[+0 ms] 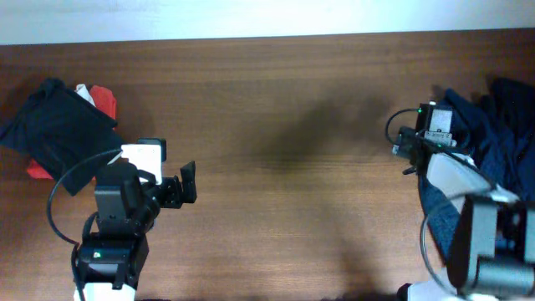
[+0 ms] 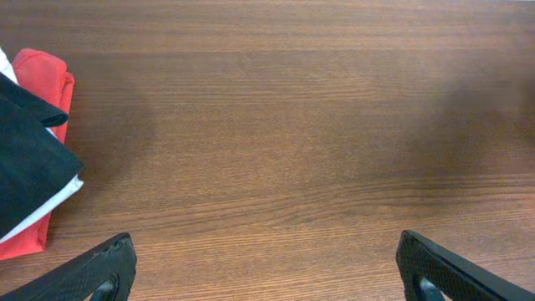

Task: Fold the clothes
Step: 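Reach the right gripper into the right pile and grasp navy shorts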

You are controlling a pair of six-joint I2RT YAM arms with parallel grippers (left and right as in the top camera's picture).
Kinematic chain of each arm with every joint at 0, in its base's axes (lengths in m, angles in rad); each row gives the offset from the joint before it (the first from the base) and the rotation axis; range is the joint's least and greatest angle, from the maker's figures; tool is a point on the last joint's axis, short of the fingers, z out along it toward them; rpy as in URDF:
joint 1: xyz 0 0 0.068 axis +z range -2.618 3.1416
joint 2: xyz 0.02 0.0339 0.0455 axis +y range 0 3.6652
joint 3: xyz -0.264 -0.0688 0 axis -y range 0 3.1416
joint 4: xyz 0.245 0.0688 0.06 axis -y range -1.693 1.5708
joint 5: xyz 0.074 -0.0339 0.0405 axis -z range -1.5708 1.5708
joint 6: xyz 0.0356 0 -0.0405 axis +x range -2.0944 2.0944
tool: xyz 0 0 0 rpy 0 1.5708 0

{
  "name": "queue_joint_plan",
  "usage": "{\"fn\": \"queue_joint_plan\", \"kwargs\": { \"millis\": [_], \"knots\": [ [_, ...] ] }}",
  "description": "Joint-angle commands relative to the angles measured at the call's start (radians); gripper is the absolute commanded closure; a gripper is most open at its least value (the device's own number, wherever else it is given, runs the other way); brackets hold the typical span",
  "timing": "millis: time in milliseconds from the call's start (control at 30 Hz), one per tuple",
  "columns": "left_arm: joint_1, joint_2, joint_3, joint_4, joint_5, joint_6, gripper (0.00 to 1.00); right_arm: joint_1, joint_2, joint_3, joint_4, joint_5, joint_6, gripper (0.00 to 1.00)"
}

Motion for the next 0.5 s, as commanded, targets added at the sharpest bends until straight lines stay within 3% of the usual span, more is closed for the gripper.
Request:
{"fn": "queue_joint_plan", "kwargs": {
  "millis": [0,33,67,133,167,333,467],
  "knots": [
    [0.003,-0.003,0.019,-0.002,0.014,0.019,0.01,-0.030,0.068,0.003,0.029,0.019,0.042,0.26],
    [0.003,-0.003,0.019,-0.002,0.014,0.019,0.01,-0.036,0.081,0.003,0.035,0.020,0.042,0.27],
    [0.003,-0.003,0.019,-0.002,0.014,0.019,0.01,-0.048,0.102,0.003,0.036,0.019,0.042,0.36],
    [0.004,-0.002,0.019,0.000,0.014,0.019,0.01,-0.056,0.106,0.003,0.035,0.018,0.042,0.78],
    [0.004,-0.002,0.019,0.000,0.014,0.019,0.01,-0.056,0.105,0.003,0.035,0.017,0.042,0.94],
    [0.004,-0.002,0.019,-0.004,0.014,0.019,0.01,-0.056,-0.014,0.148,-0.102,-0.003,0.041,0.96],
    [0.004,-0.002,0.019,-0.003,0.014,0.019,0.01,-0.056,-0.190,0.505,-0.373,-0.070,0.031,0.96]
  ]
}}
